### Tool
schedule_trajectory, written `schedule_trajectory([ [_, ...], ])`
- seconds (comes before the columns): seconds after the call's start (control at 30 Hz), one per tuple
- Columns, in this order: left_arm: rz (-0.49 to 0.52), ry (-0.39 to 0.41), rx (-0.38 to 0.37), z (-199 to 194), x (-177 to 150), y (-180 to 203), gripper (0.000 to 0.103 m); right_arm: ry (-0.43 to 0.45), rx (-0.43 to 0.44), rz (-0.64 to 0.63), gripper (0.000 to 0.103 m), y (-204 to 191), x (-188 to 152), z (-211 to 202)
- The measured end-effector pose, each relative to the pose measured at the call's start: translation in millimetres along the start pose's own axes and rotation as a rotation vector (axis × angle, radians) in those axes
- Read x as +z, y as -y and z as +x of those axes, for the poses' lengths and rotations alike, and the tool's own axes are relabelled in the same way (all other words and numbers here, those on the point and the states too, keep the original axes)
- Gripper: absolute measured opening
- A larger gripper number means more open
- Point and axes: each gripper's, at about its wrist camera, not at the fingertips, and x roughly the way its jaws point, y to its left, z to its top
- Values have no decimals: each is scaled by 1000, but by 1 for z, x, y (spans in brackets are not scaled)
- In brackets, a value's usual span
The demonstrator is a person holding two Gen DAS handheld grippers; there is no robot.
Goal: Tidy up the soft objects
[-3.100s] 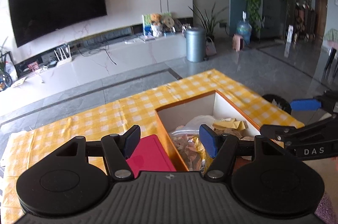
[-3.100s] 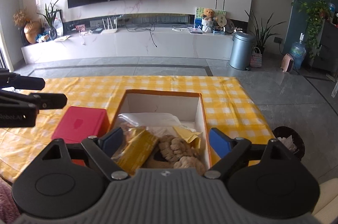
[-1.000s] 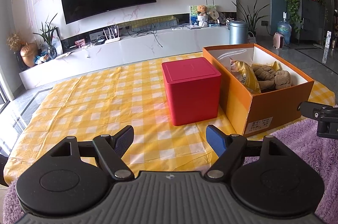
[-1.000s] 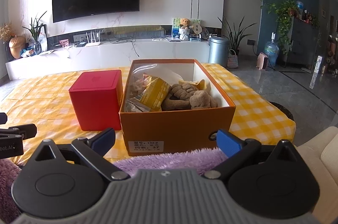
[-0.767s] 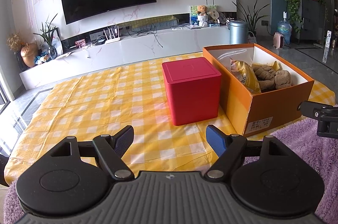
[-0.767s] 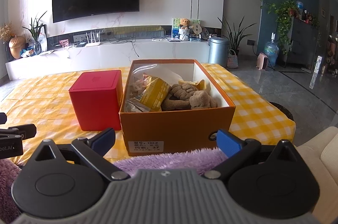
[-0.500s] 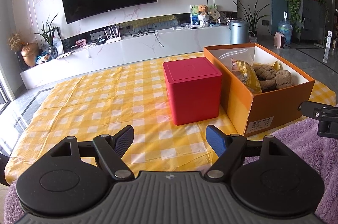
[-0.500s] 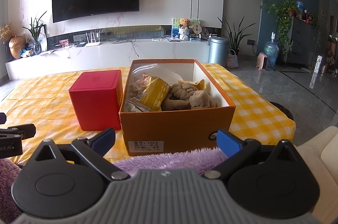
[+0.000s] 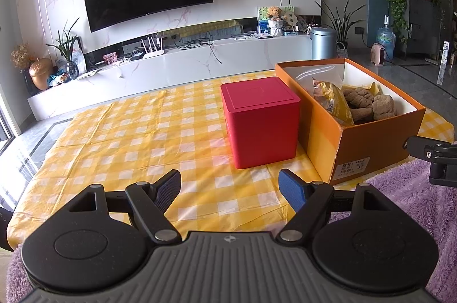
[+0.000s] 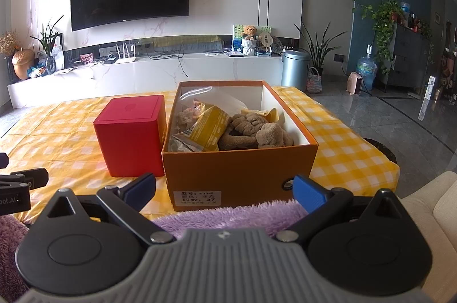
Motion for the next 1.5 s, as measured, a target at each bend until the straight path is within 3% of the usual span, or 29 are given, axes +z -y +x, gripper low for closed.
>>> schedule_trajectory([
  [1.5, 6, 3, 6, -3, 1, 0, 91, 3, 0, 1, 100, 0, -2, 0],
])
